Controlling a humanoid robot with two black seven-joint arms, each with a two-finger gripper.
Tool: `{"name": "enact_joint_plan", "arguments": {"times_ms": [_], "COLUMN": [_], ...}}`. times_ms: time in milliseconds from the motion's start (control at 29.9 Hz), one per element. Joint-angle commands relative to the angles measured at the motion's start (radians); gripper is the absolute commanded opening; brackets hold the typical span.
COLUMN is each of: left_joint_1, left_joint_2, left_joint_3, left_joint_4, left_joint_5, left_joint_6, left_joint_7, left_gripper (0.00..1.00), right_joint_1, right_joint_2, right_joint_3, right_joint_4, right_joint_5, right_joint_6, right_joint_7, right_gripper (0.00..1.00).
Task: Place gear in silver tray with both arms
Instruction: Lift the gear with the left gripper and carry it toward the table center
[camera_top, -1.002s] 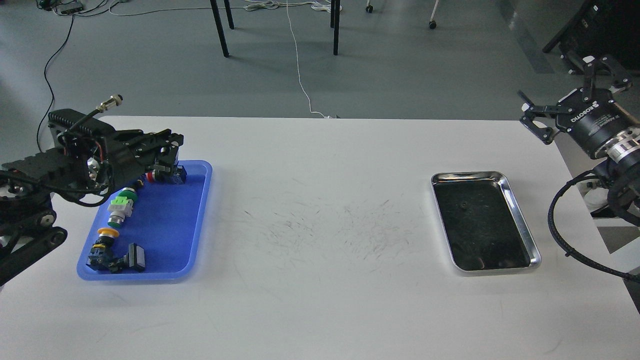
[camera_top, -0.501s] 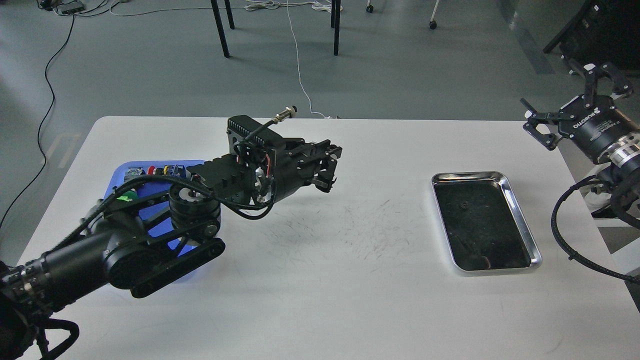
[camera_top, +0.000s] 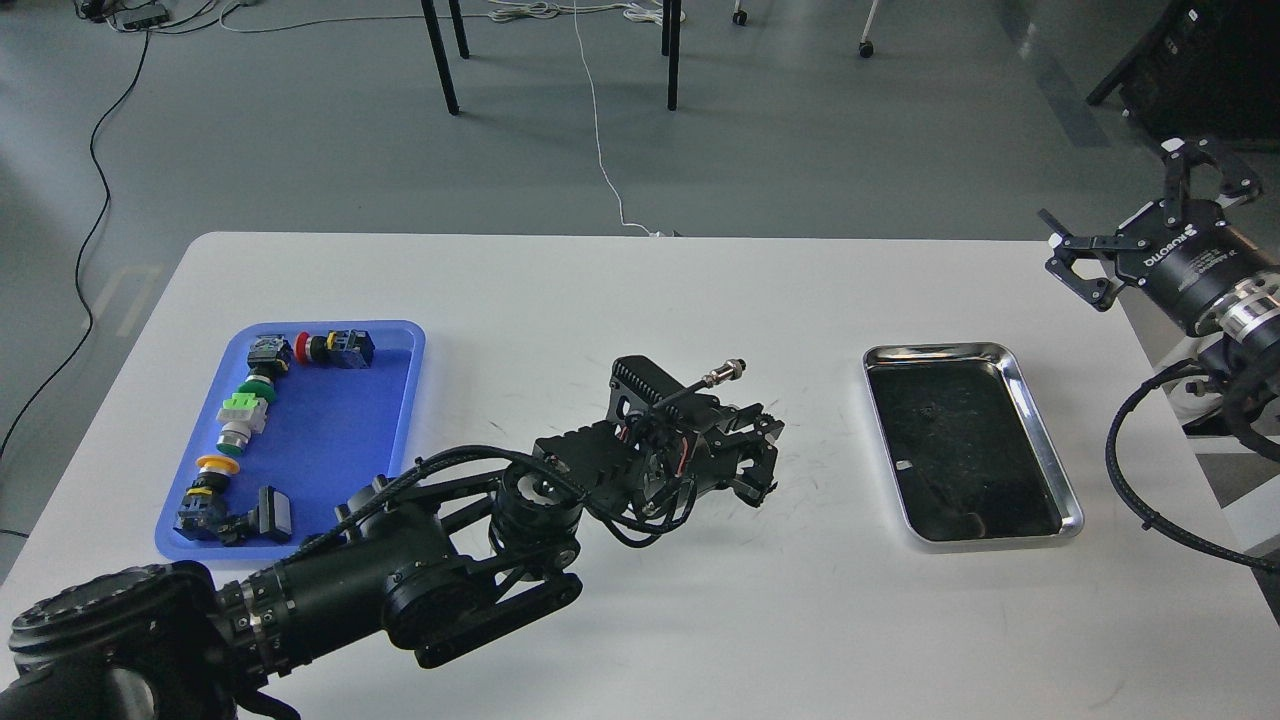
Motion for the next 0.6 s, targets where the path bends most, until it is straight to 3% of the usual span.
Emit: {"name": "enact_joint_plan", "arguments": {"times_ms": [0, 568], "left_joint_1": [0.005, 0.036], "left_joint_2": [-0.001, -0.001], "left_joint_3": [0.001, 0.047], "left_joint_4": [0.018, 0.064], "left_joint_5": [0.0, -0.009], "left_joint_6": [0.001, 0.01], "left_joint_7": [0.003, -0.003], "left_gripper": [0.06, 0.06], "right_joint_1": [0.002, 0.002], "right_joint_2": [0.0, -0.052], "right_joint_3": [0.002, 0.022], "right_joint_4": [0.001, 0.031], "right_joint_5": [0.0, 0.001], "right_joint_6": [0.0, -0.032], "right_joint_7": [0.0, 0.0], "right_gripper": [0.98, 0.98]}}
